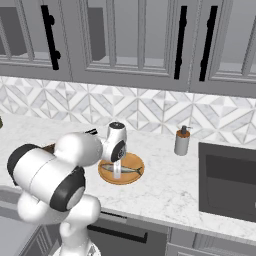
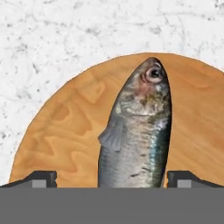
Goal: Pick up the knife from the drawer and place it on the cutting board. Then place the meat from the plate to the cutting board.
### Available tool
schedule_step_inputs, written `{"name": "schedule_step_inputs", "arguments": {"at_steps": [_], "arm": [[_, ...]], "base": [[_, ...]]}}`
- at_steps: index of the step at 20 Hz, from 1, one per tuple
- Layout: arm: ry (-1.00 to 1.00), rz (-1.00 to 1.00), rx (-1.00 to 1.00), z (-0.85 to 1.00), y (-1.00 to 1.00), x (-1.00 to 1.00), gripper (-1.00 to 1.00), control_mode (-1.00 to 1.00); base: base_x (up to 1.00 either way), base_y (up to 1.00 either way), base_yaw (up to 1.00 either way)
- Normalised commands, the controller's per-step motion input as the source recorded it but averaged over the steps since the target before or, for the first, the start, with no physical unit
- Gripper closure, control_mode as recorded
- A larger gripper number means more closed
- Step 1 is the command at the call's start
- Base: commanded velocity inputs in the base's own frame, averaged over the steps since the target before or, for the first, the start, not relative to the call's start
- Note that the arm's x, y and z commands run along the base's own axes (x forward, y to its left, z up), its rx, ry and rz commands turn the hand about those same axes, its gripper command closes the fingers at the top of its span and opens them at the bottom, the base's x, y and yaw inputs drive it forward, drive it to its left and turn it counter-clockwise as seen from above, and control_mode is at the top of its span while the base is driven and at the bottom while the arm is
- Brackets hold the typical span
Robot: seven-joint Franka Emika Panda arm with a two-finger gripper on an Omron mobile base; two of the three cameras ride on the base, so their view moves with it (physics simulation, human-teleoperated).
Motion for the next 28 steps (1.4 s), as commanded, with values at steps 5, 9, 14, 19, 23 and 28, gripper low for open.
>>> {"name": "schedule_step_inputs", "arguments": {"at_steps": [5, 9, 14, 19, 23, 28], "arm": [[0.0, 0.0, 0.0, -0.12, 0.0, 0.29, -1.0, -1.0], [0.0, 0.0, 0.0, -0.17, 0.0, 0.31, -1.0, -1.0], [0.0, 0.02, -0.08, -0.6, 0.06, 0.05, 1.0, -1.0], [0.0, 0.0, 0.0, -0.07, 0.0, 0.0, 1.0, -1.0], [-0.07, 0.01, 0.0, 0.37, 0.03, -0.17, 1.0, -1.0], [-0.23, 0.15, -0.03, 0.89, 0.57, -0.14, 1.0, -1.0]], "base": [[0.0, 0.0, 0.0], [0.0, 0.0, 0.0], [0.0, 0.0, 0.0], [0.0, 0.0, 0.0], [0.0, 0.0, 0.0], [0.0, 0.0, 0.0]]}}
